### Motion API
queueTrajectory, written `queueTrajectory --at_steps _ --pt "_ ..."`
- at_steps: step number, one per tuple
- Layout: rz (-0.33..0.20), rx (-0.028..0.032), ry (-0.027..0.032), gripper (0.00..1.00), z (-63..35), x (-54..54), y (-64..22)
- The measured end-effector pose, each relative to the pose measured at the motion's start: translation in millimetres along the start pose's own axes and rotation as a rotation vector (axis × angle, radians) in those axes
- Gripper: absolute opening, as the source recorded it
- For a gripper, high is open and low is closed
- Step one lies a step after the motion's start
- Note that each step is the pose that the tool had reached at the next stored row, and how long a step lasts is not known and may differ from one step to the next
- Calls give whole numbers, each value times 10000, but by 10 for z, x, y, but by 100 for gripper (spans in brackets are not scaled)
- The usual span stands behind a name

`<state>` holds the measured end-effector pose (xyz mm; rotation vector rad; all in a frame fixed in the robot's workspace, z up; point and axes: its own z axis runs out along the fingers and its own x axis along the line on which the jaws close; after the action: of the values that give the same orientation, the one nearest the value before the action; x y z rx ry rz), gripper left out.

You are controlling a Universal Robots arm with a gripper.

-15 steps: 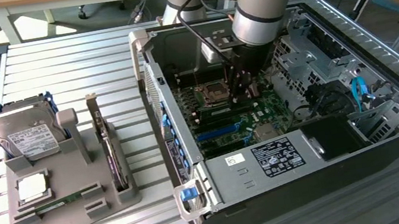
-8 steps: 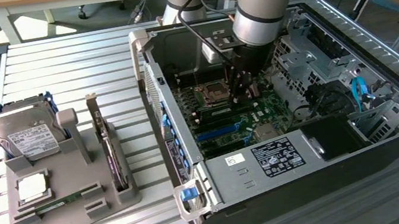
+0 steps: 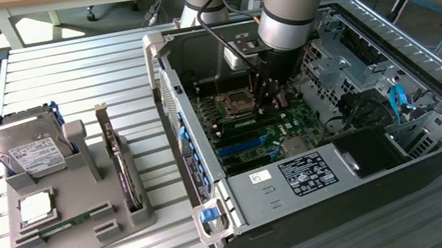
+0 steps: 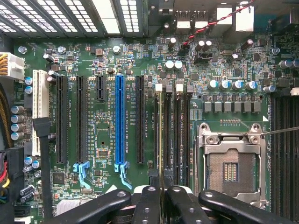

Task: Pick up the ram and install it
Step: 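Insert the ram into the slot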

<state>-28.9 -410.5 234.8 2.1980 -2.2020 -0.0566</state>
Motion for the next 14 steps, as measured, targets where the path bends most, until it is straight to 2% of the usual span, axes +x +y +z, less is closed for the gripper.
queueTrajectory --at_steps 5,8,14 --pt "0 1 -2 12 9 -1 -1" --pt "1 1 -1 12 50 1 -2" --pt "0 1 1 13 50 1 -3"
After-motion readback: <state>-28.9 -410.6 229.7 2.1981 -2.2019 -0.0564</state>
